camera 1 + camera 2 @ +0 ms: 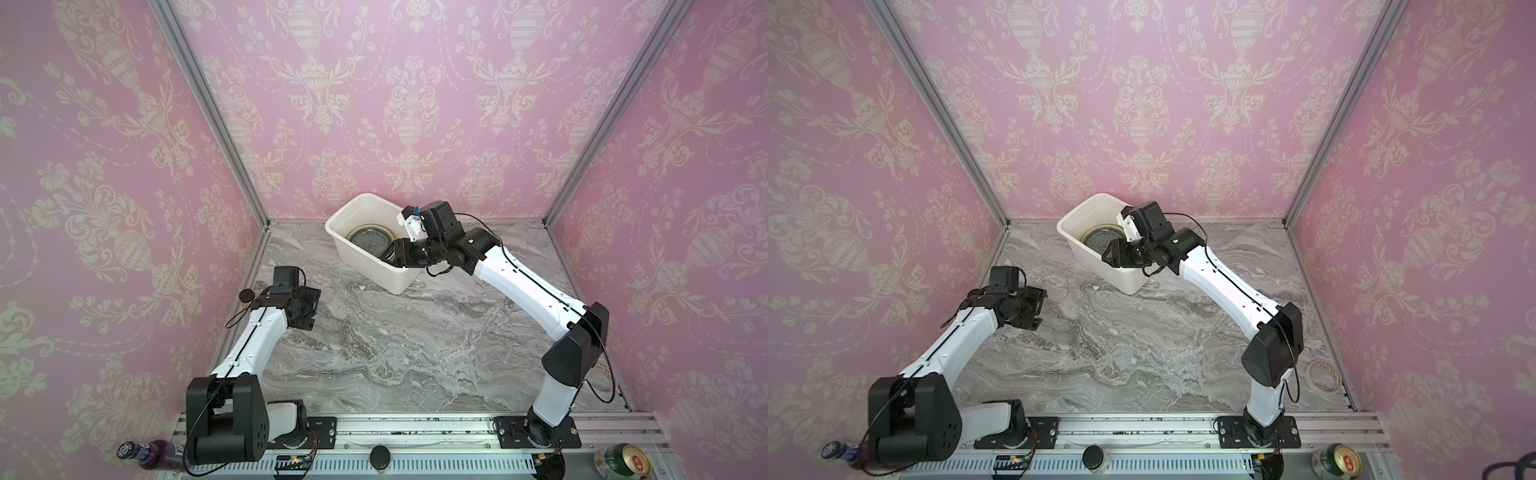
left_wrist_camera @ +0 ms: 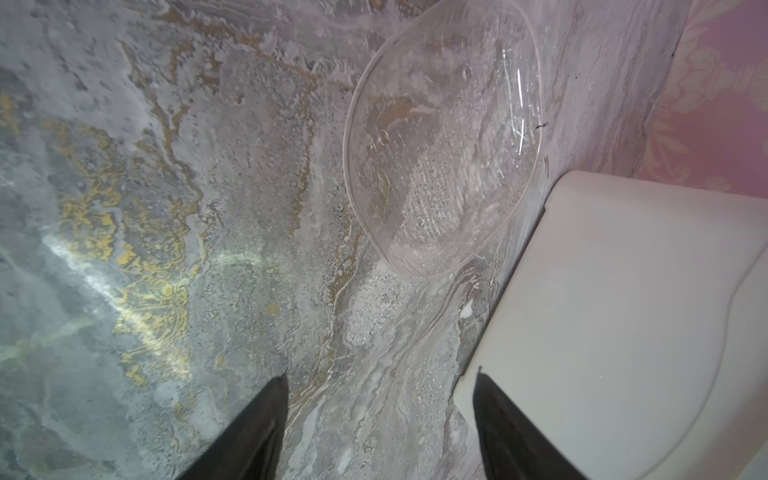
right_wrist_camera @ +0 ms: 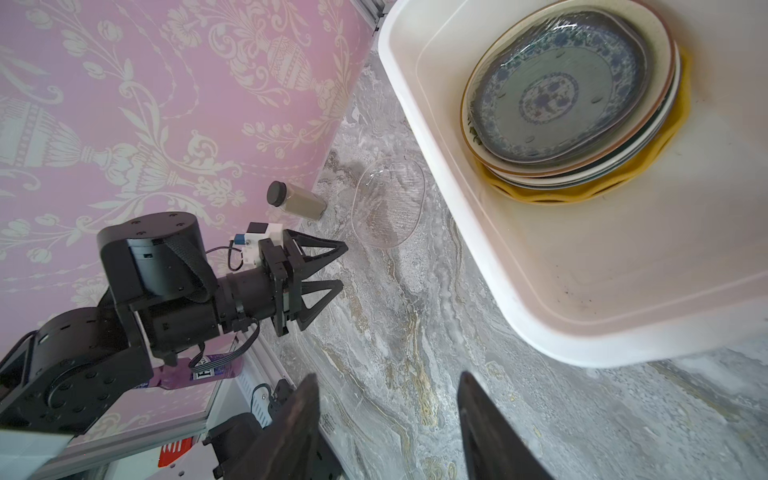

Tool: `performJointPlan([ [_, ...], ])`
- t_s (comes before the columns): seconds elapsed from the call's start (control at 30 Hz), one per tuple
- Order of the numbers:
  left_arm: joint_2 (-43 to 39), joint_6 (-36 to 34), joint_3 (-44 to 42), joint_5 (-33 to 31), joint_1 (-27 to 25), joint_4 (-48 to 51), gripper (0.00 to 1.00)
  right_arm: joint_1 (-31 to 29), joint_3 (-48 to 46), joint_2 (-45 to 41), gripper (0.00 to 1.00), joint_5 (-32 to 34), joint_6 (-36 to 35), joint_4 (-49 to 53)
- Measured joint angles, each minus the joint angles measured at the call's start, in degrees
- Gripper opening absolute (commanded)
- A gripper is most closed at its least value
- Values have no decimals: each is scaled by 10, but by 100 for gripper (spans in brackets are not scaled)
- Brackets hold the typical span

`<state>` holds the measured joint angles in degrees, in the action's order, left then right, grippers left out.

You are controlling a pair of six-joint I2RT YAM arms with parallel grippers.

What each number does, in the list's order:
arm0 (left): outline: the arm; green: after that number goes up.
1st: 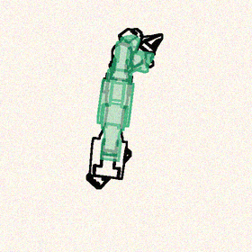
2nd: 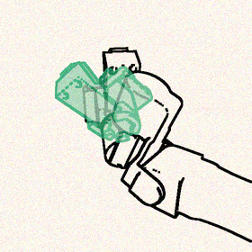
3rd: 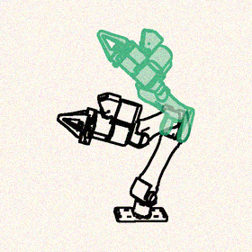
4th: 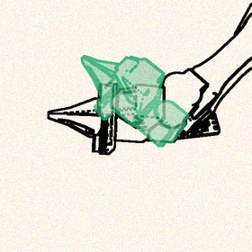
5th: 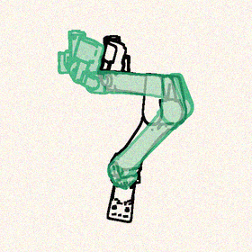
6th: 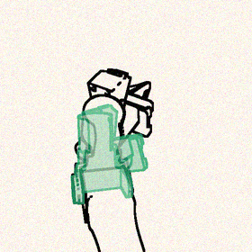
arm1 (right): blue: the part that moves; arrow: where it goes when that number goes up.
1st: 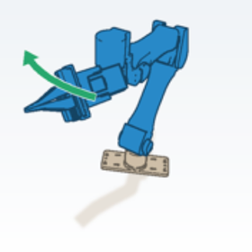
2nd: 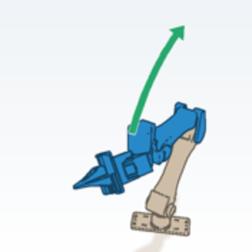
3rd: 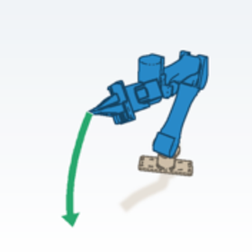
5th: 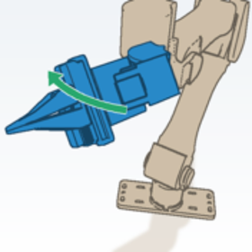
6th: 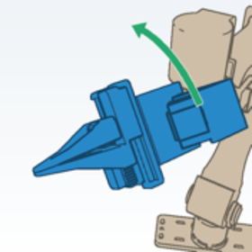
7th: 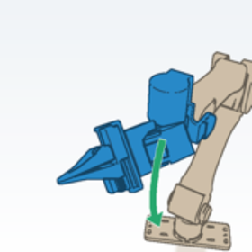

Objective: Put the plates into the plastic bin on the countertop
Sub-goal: 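Open the right gripper and raise it while the left moves to the second plate, then grip the second clear glass plate rim with the left gripper and tilt it up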

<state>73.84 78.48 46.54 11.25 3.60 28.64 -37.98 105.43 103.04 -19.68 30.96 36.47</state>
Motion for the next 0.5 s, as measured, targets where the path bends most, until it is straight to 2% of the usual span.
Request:
performJointPlan([
  [0.27,61,48,-1,-11,0,-43,63,0,6,0,54,0,-9,1],
  [0.5,109,55,-1,-15,0,-68,55,0,6,0,53,0,-9,1],
])
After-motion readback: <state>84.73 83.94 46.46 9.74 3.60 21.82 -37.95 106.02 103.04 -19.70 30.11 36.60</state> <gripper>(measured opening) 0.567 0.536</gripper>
